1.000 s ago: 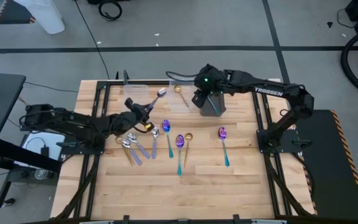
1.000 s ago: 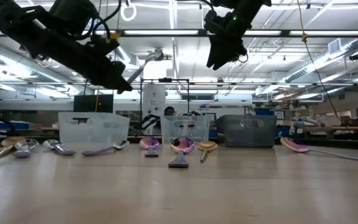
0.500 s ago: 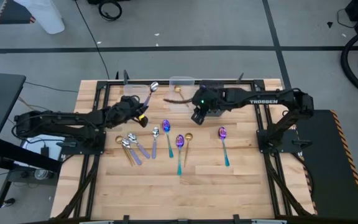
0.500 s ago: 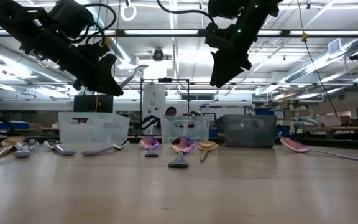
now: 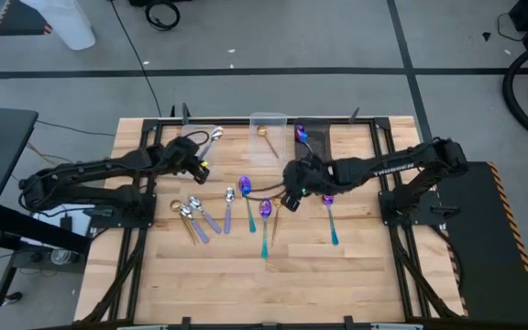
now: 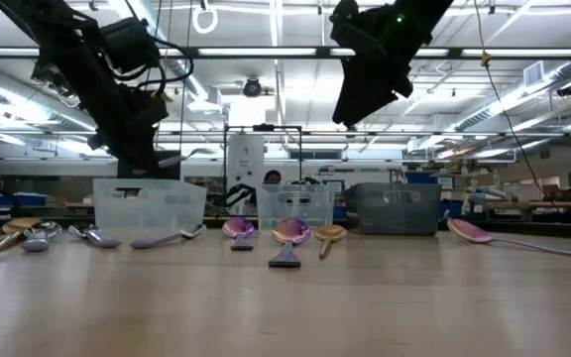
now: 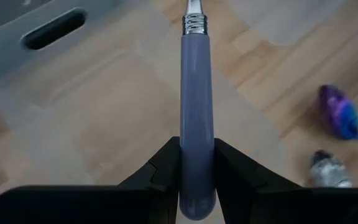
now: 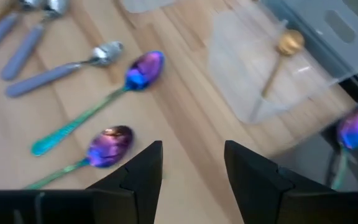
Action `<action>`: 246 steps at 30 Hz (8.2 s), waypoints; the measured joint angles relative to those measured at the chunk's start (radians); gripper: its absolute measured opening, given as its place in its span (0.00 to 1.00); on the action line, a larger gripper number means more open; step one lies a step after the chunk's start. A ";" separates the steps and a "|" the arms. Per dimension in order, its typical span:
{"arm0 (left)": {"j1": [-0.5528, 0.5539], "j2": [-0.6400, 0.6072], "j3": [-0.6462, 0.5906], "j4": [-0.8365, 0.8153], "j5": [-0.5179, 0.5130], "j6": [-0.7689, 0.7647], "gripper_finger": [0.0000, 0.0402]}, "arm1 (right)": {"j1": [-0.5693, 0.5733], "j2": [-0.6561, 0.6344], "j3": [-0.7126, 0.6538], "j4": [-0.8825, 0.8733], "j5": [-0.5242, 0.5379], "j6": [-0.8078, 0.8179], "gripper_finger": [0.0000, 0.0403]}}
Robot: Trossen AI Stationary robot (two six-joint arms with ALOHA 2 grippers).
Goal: Sort silverware by color (type)
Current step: Put the purple spoon into the left transparent bin, then put the blue spoon into the black bin
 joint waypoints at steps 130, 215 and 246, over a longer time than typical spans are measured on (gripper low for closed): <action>-0.713 0.697 0.350 -0.165 -0.087 -0.761 0.23 | 0.230 0.012 -0.348 0.654 0.221 0.059 0.45; 0.234 0.290 0.138 -0.189 0.077 0.098 0.17 | 0.246 0.012 -0.348 0.663 0.228 0.060 0.45; -0.029 0.258 0.435 -0.406 0.099 0.188 0.40 | 0.247 0.012 -0.348 0.657 0.224 0.052 0.45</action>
